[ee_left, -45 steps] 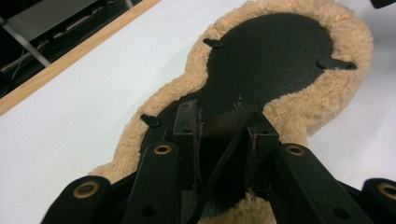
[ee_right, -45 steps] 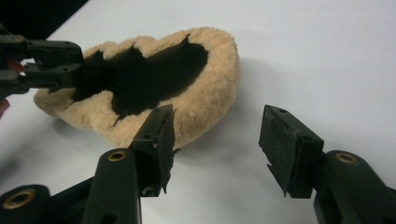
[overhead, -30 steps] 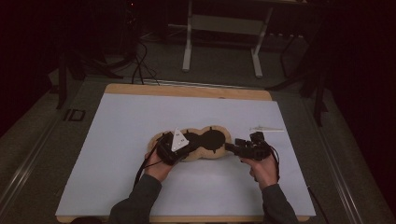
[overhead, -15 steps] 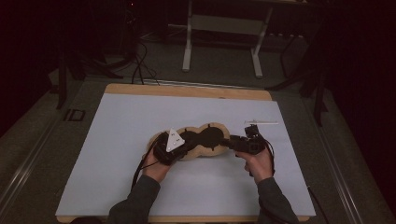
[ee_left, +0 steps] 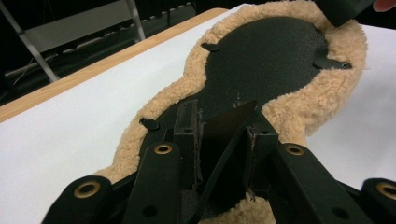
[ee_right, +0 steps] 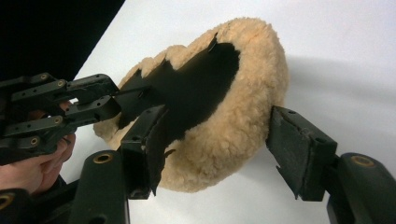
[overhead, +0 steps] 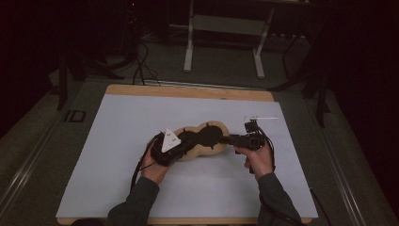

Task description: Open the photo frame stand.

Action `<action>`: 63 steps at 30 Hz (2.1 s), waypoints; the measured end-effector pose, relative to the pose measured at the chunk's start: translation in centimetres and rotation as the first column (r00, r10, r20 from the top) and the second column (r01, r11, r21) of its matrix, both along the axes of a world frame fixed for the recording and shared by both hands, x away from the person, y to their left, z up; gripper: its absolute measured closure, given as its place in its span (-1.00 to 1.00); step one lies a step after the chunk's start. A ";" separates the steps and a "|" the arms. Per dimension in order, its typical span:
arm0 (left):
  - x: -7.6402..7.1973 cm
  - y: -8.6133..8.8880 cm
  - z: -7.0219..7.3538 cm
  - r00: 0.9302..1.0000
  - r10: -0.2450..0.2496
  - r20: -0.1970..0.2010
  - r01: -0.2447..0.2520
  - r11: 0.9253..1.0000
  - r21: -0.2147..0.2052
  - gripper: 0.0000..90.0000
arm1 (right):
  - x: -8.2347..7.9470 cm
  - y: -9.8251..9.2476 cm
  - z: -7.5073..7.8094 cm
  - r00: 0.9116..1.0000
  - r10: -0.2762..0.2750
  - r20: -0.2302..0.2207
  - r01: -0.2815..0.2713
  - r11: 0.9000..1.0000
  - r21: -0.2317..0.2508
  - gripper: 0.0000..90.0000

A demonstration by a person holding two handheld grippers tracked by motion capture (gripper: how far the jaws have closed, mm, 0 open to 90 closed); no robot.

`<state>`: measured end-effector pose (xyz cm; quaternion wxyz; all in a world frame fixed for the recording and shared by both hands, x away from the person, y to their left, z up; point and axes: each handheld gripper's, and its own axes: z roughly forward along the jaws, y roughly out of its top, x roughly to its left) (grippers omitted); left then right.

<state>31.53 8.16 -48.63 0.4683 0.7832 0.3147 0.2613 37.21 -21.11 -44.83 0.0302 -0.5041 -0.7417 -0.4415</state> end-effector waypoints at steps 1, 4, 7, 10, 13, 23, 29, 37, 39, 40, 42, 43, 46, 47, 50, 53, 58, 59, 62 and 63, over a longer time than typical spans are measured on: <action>0.0 0.0 0.0 1.000 0.002 0.001 -0.002 1.000 -0.001 0.61 | 0.0 0.1 0.0 1.000 0.001 -0.003 -0.001 1.000 -0.001 -0.17; 0.0 0.1 -0.1 1.000 0.003 0.000 -0.003 1.000 -0.002 0.61 | 0.3 0.3 -0.2 1.000 0.007 -0.027 -0.008 1.000 -0.004 -0.21; 0.0 0.1 -0.1 1.000 0.005 -0.003 -0.005 1.000 -0.011 0.61 | 0.4 0.4 -0.3 0.999 0.001 -0.048 0.000 1.000 0.010 -0.26; 0.0 0.2 -0.1 1.000 0.007 -0.003 -0.007 1.000 -0.018 0.61 | 0.6 0.5 -0.6 0.998 0.005 -0.063 -0.005 1.000 0.003 -0.26; -0.1 0.4 -0.1 1.000 0.001 -0.001 -0.001 1.000 -0.023 0.61 | 0.9 0.7 -1.2 0.995 0.016 -0.098 -0.013 0.999 0.030 -0.21; -0.3 1.3 0.0 1.000 -0.021 -0.022 0.019 0.997 -0.068 0.56 | 0.7 1.0 -0.6 0.997 0.017 -0.076 -0.013 0.999 0.053 -0.02; -0.1 1.6 0.0 0.995 -0.037 -0.094 0.027 0.994 -0.103 0.38 | 0.6 0.8 -0.6 0.997 0.015 -0.074 -0.010 0.997 0.072 0.06; -0.5 2.1 -0.2 0.991 -0.042 -0.124 0.031 0.996 -0.088 0.07 | 0.4 0.8 -0.3 0.998 0.027 -0.051 -0.023 0.997 0.080 0.19; -0.6 2.1 -0.2 0.990 -0.042 -0.132 0.032 0.996 -0.079 -0.01 | 0.3 0.8 -0.2 0.999 0.034 -0.040 -0.031 0.996 0.079 0.22; -0.7 2.1 -0.2 0.990 -0.042 -0.135 0.032 0.997 -0.075 -0.04 | 0.2 0.8 -0.2 0.999 0.036 -0.038 -0.033 0.996 0.078 0.23; -0.9 2.3 -0.1 0.989 -0.047 -0.141 0.036 0.996 -0.076 -0.06 | 0.2 0.8 -0.1 0.999 0.040 -0.037 -0.037 0.996 0.078 0.25; -1.0 2.4 -0.1 0.988 -0.051 -0.145 0.040 0.996 -0.075 -0.07 | 0.2 0.7 -0.1 0.999 0.041 -0.036 -0.038 0.996 0.079 0.25; -1.2 2.9 0.0 0.984 -0.066 -0.167 0.054 0.996 -0.074 -0.08 | 0.2 0.7 -0.1 0.998 0.046 -0.032 -0.043 0.996 0.073 0.26; -1.2 3.0 0.0 0.980 -0.075 -0.186 0.062 0.995 -0.073 -0.08 | 0.2 0.7 -0.1 0.998 0.047 -0.031 -0.044 0.996 0.074 0.27; -1.3 3.7 -0.4 0.973 -0.094 -0.209 0.078 0.993 -0.085 -0.07 | 0.1 0.6 -0.2 0.998 0.048 -0.027 -0.047 0.997 0.061 0.28; -1.5 4.4 -0.7 0.969 -0.102 -0.224 0.081 0.992 -0.100 -0.07 | 0.0 0.6 -0.2 0.998 0.052 -0.024 -0.051 0.998 0.048 0.28; -2.1 5.8 -1.1 0.964 -0.110 -0.243 0.084 0.990 -0.114 -0.08 | -0.1 0.7 -0.2 0.998 0.059 -0.013 -0.059 0.998 0.033 0.28; -2.2 6.0 -1.2 0.963 -0.109 -0.246 0.086 0.991 -0.105 -0.08 | -0.1 0.7 -0.2 0.998 0.061 -0.011 -0.060 0.998 0.031 0.28; -2.5 6.8 -1.7 0.959 -0.106 -0.262 0.082 0.991 -0.102 -0.07 | -0.2 0.7 -0.2 0.998 0.065 -0.001 -0.065 0.998 0.021 0.28; -2.5 7.1 -1.8 0.959 -0.098 -0.267 0.074 0.992 -0.098 -0.07 | -0.2 0.7 -0.1 0.998 0.065 -0.001 -0.065 0.998 0.019 0.28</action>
